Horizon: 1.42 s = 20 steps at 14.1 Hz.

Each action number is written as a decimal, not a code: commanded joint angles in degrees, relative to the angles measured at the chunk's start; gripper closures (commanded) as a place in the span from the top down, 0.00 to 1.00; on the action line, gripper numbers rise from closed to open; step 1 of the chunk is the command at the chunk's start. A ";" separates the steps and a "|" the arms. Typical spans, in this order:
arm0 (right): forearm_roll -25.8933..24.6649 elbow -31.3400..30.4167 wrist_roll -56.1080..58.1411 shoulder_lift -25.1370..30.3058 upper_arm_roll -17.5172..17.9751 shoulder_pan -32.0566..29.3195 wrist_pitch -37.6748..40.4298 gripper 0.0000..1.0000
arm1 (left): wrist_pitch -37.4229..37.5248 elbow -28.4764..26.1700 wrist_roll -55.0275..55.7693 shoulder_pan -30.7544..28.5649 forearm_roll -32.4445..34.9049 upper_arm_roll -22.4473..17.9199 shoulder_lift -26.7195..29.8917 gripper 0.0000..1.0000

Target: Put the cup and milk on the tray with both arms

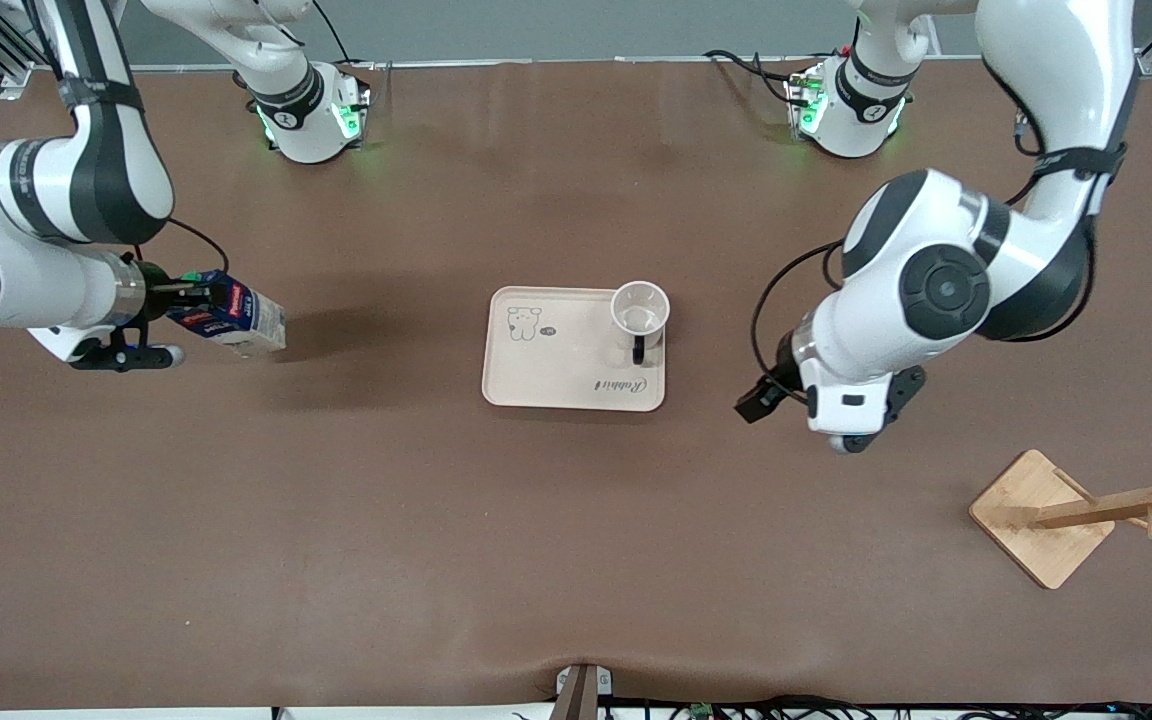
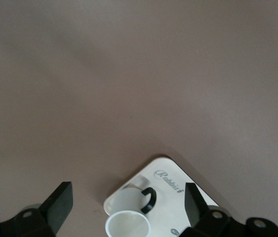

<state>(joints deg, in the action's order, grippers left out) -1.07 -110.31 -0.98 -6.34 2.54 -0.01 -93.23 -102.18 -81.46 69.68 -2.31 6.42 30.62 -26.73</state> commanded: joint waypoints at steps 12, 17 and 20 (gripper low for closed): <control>12.05 11.25 -28.28 -5.87 -0.08 22.31 -1.40 0.00 | 8.66 -0.10 -22.82 -13.06 1.14 0.23 13.54 1.00; 14.07 19.05 -37.41 -17.11 -0.17 31.89 -6.88 0.00 | 11.72 -1.16 -38.61 -10.36 0.00 -6.42 20.74 1.00; 14.25 21.89 -41.98 -22.57 -0.17 35.25 -10.89 0.00 | 16.30 -1.86 -50.48 0.00 -1.93 -20.12 24.44 1.00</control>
<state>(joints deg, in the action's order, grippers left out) 12.08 -92.52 -40.13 -25.10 3.04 33.81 -102.93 -87.84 -81.22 25.55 -7.60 6.21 17.39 -5.65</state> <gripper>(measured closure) 0.476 0.000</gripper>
